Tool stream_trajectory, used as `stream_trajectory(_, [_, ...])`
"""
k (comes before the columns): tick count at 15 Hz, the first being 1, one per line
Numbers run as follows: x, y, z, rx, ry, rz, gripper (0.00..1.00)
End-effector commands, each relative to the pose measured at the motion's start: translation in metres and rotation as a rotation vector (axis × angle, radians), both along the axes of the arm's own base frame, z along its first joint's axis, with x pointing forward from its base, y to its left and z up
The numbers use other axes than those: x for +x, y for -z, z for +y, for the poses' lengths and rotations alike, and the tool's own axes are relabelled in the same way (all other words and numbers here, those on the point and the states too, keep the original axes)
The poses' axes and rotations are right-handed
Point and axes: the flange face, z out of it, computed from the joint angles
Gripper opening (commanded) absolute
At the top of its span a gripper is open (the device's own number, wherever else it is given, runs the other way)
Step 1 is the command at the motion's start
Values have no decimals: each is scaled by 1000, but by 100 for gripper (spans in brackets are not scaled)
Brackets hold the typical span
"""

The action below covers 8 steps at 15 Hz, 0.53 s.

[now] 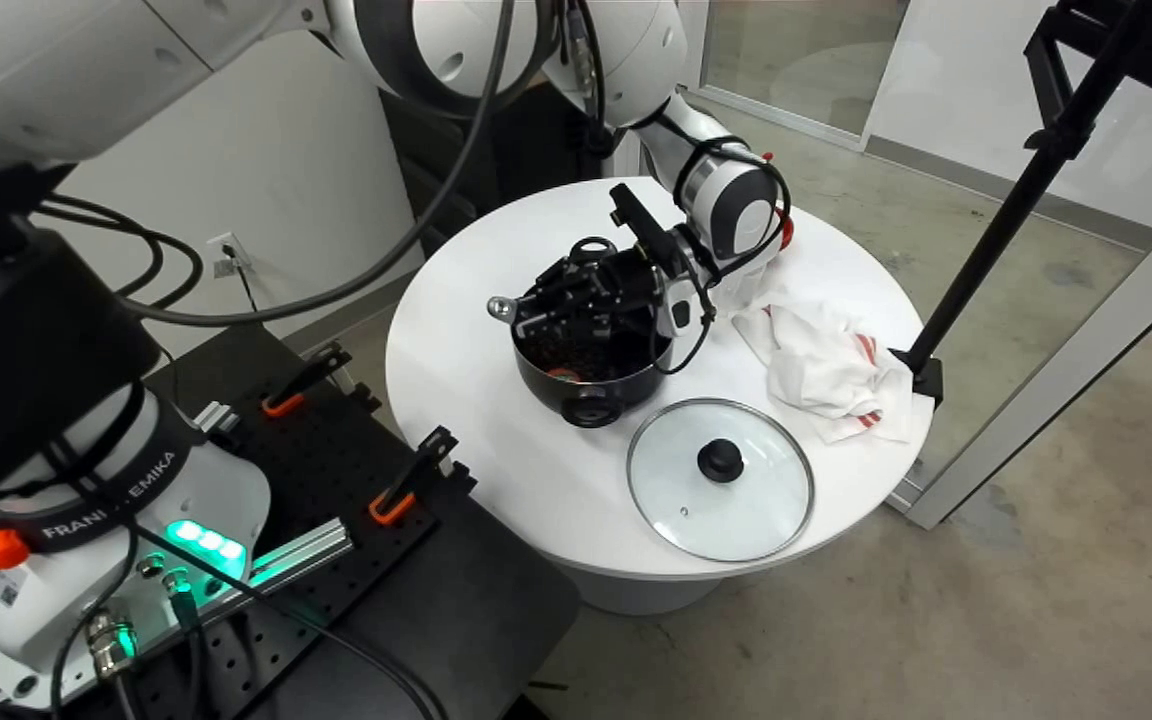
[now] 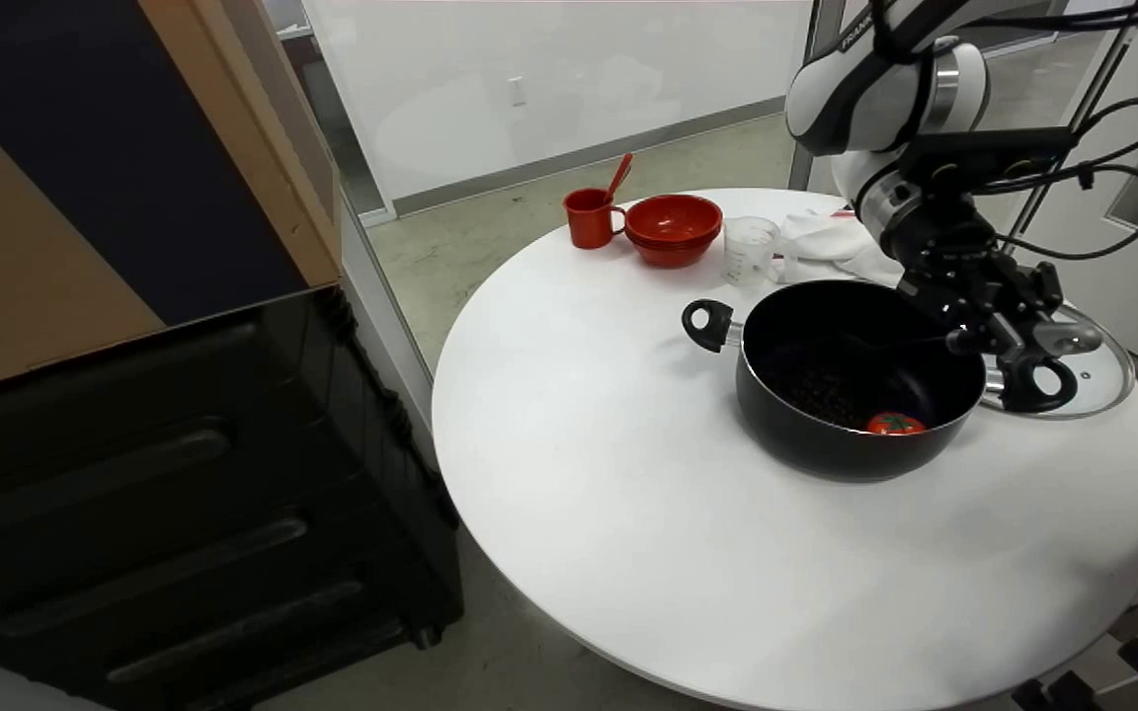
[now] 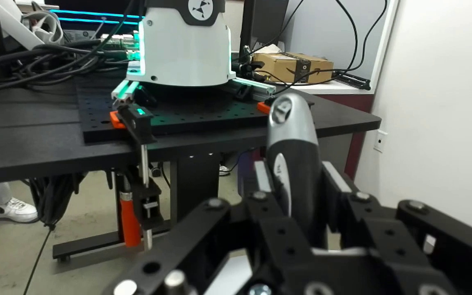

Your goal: Use the black serving spoon in the black pot to stir its contents

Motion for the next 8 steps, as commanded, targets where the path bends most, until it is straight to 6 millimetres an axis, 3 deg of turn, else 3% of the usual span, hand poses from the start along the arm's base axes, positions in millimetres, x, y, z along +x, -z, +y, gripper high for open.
stream_trajectory(1, [14,1,38,36,-38,-9,8])
stream_trajectory(8, [12,4,123,108,-189,7,8])
